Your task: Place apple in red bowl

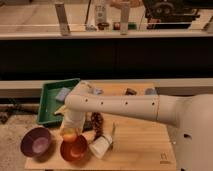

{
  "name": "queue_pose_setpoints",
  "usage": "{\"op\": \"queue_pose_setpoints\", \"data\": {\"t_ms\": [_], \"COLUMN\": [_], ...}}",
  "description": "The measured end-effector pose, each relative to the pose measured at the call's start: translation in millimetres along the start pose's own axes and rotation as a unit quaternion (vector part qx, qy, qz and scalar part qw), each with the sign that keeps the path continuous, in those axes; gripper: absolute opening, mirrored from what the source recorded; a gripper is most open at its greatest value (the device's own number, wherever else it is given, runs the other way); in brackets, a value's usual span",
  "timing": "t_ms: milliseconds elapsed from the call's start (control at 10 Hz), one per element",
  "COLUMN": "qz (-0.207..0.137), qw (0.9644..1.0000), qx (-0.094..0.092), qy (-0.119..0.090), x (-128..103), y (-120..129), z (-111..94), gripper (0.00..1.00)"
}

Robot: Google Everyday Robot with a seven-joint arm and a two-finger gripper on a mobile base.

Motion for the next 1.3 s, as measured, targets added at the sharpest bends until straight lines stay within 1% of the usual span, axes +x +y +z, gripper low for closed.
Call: {"op": "queue_pose_setpoints", "data": {"t_ms": [100, 200, 400, 700, 800, 1000, 1200, 1300], "qz": [-0.005, -0.007, -0.019, -0.038, -0.045, -0.058, -0.077, -0.079], "qw": [1.0000, 0.9999, 0.9997, 0.9991, 0.9988, 0.9978, 0.9958, 0.9949], "qx": [0.004, 0.005, 0.009, 0.009, 0.009, 0.008, 0.000, -0.006], "qy": [-0.005, -0.006, -0.009, -0.015, -0.017, -0.031, -0.050, -0.062], "x": [-2, -3, -7, -13, -15, -20, -25, -25], "y": [-1, 1, -2, -10, -14, -19, -24, -22], "z": [-2, -5, -11, -17, -20, -24, -24, -24], "gripper": [0.00, 0.00, 0.00, 0.00, 0.02, 0.18, 0.40, 0.50]}}
